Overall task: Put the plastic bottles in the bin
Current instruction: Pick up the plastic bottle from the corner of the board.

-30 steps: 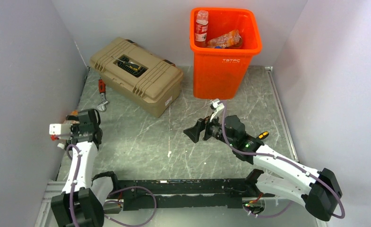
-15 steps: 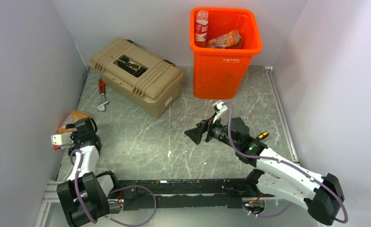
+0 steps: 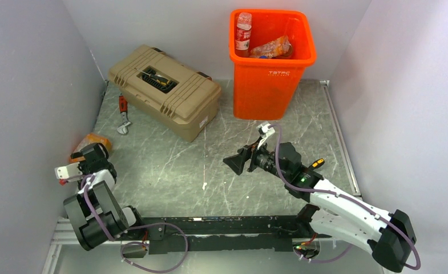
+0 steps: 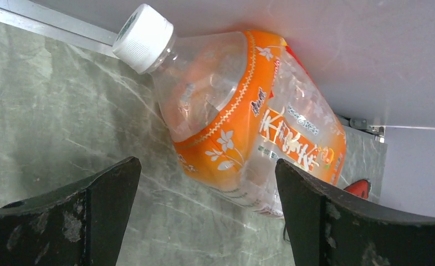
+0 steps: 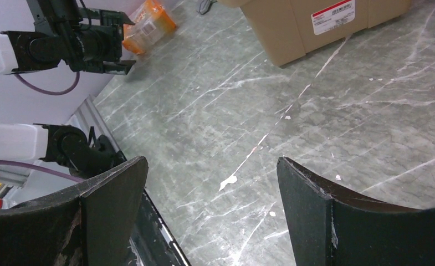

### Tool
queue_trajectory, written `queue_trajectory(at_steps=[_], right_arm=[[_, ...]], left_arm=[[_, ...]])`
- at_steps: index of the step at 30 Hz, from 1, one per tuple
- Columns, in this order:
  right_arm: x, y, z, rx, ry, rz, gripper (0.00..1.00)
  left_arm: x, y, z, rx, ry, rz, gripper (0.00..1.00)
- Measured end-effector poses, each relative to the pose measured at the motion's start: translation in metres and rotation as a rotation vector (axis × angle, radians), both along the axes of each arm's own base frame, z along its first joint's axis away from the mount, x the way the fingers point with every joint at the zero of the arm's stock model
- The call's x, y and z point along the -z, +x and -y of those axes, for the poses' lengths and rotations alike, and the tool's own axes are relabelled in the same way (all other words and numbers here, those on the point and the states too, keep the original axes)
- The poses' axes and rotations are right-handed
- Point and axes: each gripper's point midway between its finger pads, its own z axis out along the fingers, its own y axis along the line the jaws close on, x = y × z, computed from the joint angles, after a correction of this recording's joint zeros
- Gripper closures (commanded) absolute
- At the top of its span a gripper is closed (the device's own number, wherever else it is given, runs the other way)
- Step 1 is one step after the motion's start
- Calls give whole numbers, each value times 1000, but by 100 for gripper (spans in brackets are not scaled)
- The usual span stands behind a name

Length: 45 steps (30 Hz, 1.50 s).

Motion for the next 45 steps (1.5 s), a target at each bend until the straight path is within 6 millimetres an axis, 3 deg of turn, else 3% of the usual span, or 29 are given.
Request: queue_trajectory(at_steps=[7,12,15,21,23,29,38,42,45], right_arm=[[3,1,0,4,-11,-1,9],[7,2,-1,3,-21,-10,9],[9,3,-1,3,-26,-15,9],[23,4,-5,-3,-54,-45,9],[25,4,-5,-4,-59,-51,9],[26,3,-7,-15,-57,-56,10],[33,-2,-13,-51,-59,-92,10],[33,-3,-13,-53,-59,-92,10],[33,-3,-13,-53,-59,-93,10]], left_arm=[[6,2,-1,3,-24,8,8],[2,7,1,26,-21,24,3],[-14,14,4,74,-12,47,0],[-79,40,-1,112,12,133,1],[-81,38,0,114,12,129,1],[-60,24,11,150,-20,24,1],[-64,19,21,234,-2,-31,0],[-80,29,22,328,20,-93,1],[-107,45,18,390,65,-98,1]])
